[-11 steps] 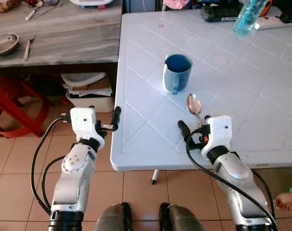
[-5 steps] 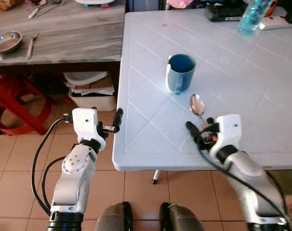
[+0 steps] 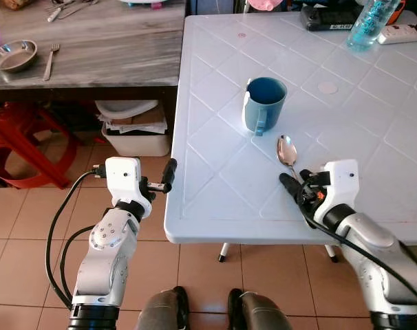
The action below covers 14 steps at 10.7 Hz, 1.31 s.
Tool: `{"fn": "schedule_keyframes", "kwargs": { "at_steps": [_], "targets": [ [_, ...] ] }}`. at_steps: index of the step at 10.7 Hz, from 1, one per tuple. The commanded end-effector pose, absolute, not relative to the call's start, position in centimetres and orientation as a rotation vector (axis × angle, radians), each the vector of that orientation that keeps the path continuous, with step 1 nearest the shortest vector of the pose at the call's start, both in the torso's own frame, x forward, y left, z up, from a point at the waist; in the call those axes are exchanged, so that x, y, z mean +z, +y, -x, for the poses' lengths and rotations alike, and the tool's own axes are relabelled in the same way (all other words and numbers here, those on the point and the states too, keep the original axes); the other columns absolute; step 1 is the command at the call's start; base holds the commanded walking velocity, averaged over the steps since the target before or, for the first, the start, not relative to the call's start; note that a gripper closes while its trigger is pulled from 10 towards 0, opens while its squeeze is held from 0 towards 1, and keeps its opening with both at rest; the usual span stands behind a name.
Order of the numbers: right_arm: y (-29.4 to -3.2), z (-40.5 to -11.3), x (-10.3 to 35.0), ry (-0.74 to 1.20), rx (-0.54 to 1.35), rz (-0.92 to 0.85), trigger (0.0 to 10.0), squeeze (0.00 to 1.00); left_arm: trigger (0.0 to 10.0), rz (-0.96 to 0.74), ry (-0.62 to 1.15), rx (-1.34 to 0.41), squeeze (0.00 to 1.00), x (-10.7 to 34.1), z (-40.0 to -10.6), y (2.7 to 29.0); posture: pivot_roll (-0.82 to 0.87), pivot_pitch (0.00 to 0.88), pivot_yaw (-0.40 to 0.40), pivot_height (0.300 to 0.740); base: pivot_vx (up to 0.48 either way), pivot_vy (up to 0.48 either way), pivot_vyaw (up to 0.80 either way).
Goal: Setting the table
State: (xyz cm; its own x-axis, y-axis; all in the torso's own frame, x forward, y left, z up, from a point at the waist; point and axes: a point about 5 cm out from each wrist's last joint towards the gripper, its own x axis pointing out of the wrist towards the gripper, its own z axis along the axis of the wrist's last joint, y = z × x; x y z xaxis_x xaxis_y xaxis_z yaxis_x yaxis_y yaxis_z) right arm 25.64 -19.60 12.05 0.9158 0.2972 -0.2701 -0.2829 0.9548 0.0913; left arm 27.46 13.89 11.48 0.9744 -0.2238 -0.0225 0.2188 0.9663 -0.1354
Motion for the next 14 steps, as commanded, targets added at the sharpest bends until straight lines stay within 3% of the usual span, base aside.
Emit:
{"fn": "schedule_keyframes", "kwargs": {
  "at_steps": [1,4,5,6,7,10,11,14],
  "targets": [
    [-19.7,-24.3,8.0,0.526,0.287,-0.146,0.0,0.0,10.0,0.12,0.038,-0.226,0.0,11.7,-27.3,14.0,-0.05,0.215,0.067,0.74,0.0,0.0,0.0],
    [-20.1,-24.6,7.7,0.605,0.309,-0.152,0.1,0.0,10.0,0.118,0.043,-0.228,0.0,11.6,-27.3,14.0,-0.05,0.217,0.063,0.74,0.0,0.0,0.0],
    [-20.1,-24.7,7.5,0.637,0.329,-0.152,2.2,0.0,10.0,0.116,0.048,-0.231,0.0,11.5,-27.3,13.9,-0.05,0.217,0.062,0.74,0.0,0.0,0.0],
    [-19.8,-24.6,7.3,0.661,0.384,-0.098,10.0,0.0,10.0,0.113,0.055,-0.234,0.0,11.5,-27.1,13.8,-0.05,0.219,0.06,0.74,0.0,0.0,0.0],
    [-19.5,-24.9,7.6,0.647,0.438,0.003,10.0,0.0,10.0,0.112,0.058,-0.235,0.0,11.4,-27.1,13.8,-0.05,0.22,0.059,0.74,0.0,0.0,0.0],
    [-19.9,-26.3,8.1,0.615,0.402,0.058,10.0,0.0,10.0,0.111,0.066,-0.239,0.0,11.3,-27.0,13.6,-0.05,0.226,0.051,0.74,0.0,0.0,0.0],
    [-20.0,-26.4,8.0,0.615,0.396,0.06,0.0,0.0,10.0,0.111,0.069,-0.239,0.0,11.2,-26.9,13.6,-0.05,0.228,0.05,0.74,0.0,0.0,0.0],
    [-19.8,-25.4,6.9,0.659,0.366,-0.013,0.0,0.0,10.0,0.111,0.075,-0.244,0.0,11.1,-26.9,13.5,-0.05,0.229,0.051,0.74,0.0,0.0,0.0]
  ]
}}
